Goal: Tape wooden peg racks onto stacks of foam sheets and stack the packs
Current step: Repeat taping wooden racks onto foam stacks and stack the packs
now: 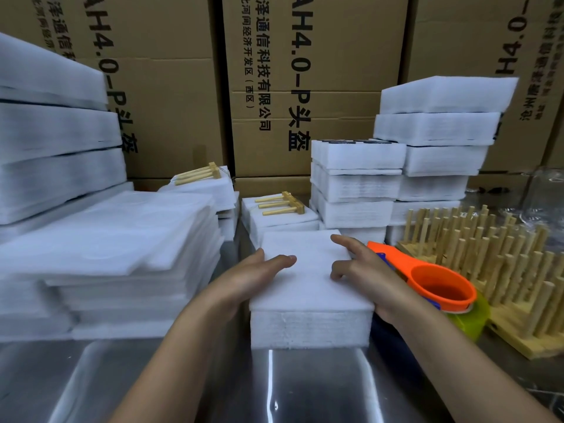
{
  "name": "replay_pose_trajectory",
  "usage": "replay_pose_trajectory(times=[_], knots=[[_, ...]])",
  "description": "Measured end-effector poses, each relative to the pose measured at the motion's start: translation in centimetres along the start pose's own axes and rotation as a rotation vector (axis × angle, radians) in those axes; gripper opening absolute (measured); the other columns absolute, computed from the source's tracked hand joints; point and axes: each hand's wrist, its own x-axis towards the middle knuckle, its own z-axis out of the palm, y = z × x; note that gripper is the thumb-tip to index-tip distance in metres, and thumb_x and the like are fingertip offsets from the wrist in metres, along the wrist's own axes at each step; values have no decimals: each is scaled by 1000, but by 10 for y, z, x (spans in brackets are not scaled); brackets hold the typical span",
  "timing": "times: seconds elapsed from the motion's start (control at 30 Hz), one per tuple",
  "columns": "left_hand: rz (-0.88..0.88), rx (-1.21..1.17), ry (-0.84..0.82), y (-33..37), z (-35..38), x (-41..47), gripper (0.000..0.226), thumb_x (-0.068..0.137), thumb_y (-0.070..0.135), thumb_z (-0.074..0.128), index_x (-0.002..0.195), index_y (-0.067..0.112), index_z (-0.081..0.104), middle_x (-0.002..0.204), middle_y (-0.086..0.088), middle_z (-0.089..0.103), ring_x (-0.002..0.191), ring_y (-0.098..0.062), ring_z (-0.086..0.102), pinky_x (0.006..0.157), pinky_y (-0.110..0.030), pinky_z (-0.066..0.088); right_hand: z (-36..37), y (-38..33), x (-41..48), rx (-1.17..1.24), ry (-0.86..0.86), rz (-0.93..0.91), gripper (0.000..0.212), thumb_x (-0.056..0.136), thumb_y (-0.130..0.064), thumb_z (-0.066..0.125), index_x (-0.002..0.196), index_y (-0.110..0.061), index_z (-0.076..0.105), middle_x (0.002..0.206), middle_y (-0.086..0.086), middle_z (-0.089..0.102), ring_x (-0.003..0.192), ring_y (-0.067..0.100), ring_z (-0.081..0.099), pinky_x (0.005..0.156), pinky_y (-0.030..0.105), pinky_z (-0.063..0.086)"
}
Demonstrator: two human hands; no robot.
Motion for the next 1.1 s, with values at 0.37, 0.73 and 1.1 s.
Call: replay_pose_trajectory(times=[0.37, 0.73, 1.1], knots=[[49, 116, 81, -3, 9, 2, 57, 83, 44, 64, 133, 24, 47, 125, 11, 60, 107, -8, 60, 94, -26, 46, 3, 2, 3, -133, 4, -18, 60, 84, -11, 54, 141, -23, 44, 154, -3, 27, 131, 16, 39, 97, 26, 40], [32, 390, 81, -3, 8, 4, 78, 94, 48, 45, 152, 20, 1, 153, 7, 27, 135, -15, 34, 100, -18, 25, 2, 3, 4, -457, -130, -71, 67, 94, -42, 52, 148, -11, 27, 159, -4, 9, 133, 8, 27, 93, 15, 24], [102, 445, 52, 0, 9, 2, 59, 95, 40, 47, 146, 19, 26, 143, 4, 42, 122, -12, 45, 97, -22, 34, 35, -26, 35, -1191, -108, -148, 68, 99, -50, 18, 153, -12, 2, 159, 9, -16, 146, 23, -16, 117, 39, -8]])
